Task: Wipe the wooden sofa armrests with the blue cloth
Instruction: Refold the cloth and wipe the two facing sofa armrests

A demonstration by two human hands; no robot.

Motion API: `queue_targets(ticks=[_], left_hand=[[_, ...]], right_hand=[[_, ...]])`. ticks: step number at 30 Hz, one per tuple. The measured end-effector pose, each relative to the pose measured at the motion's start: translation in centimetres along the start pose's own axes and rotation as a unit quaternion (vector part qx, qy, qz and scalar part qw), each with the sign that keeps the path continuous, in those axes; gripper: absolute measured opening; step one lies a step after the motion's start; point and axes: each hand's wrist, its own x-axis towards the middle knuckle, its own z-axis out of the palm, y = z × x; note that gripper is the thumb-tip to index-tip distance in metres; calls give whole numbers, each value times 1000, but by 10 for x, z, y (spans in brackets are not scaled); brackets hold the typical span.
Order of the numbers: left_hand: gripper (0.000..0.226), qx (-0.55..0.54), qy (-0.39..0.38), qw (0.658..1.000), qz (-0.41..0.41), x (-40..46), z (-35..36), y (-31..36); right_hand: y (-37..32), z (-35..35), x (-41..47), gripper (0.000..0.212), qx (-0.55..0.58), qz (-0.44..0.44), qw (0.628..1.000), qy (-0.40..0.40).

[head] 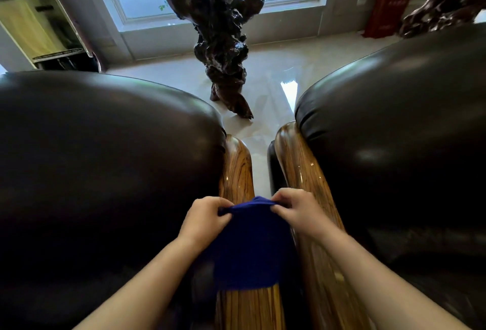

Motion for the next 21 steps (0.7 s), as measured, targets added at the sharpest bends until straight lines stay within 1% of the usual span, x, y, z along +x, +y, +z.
queue_targets(ticks=[3,6,12,16,21], left_hand=[[19,-49,-50,997,11,-10,-34,33],[19,-55,-71,995,37,-24,-64,68],[23,-86,-121,985,85,-65,-101,151],[25,-97,-105,985,93,-93,-99,198],[23,-125,-99,986,53,-140,-64,231]], right_hand=[[-30,-40,-23,9,12,-16,1000,-8],[-60,-75,-48,8,-15,-29,999,3],[-109,-152,-116,13,-41,-41,997,55],[-112,-193,-155,16,-44,-48,996,66],[-86,-217,-203,20,-29,-62,997,33]])
